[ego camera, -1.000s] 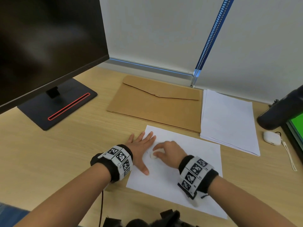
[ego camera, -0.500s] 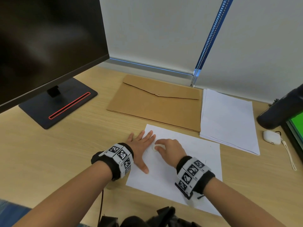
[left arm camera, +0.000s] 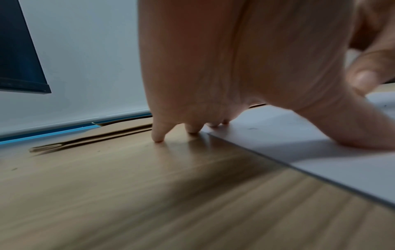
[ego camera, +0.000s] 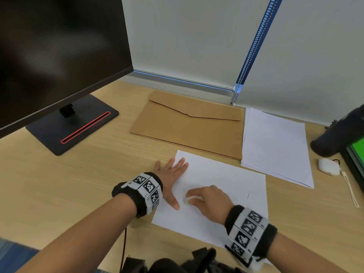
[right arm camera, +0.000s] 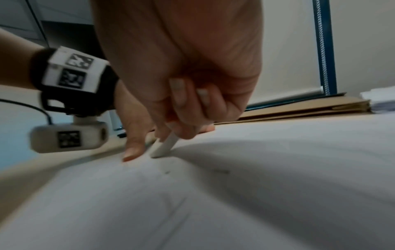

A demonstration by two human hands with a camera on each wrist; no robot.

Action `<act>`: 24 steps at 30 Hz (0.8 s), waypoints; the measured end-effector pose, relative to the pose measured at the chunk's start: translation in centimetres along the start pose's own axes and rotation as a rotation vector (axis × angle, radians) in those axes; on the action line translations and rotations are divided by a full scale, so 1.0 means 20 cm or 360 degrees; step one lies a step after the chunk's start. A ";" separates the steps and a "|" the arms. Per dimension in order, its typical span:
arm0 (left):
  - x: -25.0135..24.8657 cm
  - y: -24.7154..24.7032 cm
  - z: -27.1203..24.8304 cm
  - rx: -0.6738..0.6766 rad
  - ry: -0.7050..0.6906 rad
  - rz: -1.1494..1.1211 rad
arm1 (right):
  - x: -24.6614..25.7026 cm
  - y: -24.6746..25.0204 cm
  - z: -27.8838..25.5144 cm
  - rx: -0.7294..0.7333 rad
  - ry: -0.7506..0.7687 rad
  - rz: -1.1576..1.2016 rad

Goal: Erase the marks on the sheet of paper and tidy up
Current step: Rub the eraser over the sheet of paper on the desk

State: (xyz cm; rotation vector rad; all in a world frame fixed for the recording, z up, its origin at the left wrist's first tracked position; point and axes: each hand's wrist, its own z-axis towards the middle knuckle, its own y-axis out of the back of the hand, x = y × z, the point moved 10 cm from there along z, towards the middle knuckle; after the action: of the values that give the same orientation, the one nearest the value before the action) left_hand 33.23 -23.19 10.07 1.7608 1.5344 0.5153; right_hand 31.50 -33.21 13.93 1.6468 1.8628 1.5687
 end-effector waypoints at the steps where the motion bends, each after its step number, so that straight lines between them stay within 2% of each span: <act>1: 0.00 0.00 0.00 0.0005 -0.0002 -0.0001 | 0.00 0.00 0.00 0.0027 0.0000 -0.0021; 6: 0.00 0.00 0.00 0.0013 0.0005 0.0038 | 0.02 0.14 0.11 -0.0269 -0.0096 -0.0024; 8: 0.00 0.00 0.00 0.0019 0.0016 0.0041 | 0.02 0.10 0.07 -0.0223 -0.0092 -0.0005; 12: 0.00 0.00 0.00 0.0027 0.0020 0.0029 | -0.01 0.02 -0.01 0.0022 -0.0060 0.0005; 17: 0.00 0.00 0.00 0.0030 0.0028 0.0059 | -0.01 0.14 0.09 -0.0284 -0.0186 0.0079; 19: 0.00 0.01 -0.01 0.0031 0.0028 0.0066 | -0.01 0.09 0.04 -0.0214 -0.0158 0.0073; 22: 0.00 0.00 -0.01 0.0040 0.0030 0.0056 | -0.03 0.02 -0.02 0.0022 -0.0110 0.0029; 24: 0.00 0.00 0.00 0.0040 0.0029 0.0064 | -0.02 0.06 0.02 -0.0022 -0.0134 0.0044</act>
State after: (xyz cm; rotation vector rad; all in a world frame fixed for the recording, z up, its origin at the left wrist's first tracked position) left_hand 33.21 -23.19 10.09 1.8137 1.5270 0.5357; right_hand 32.64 -33.56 14.50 1.7122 1.7911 1.4949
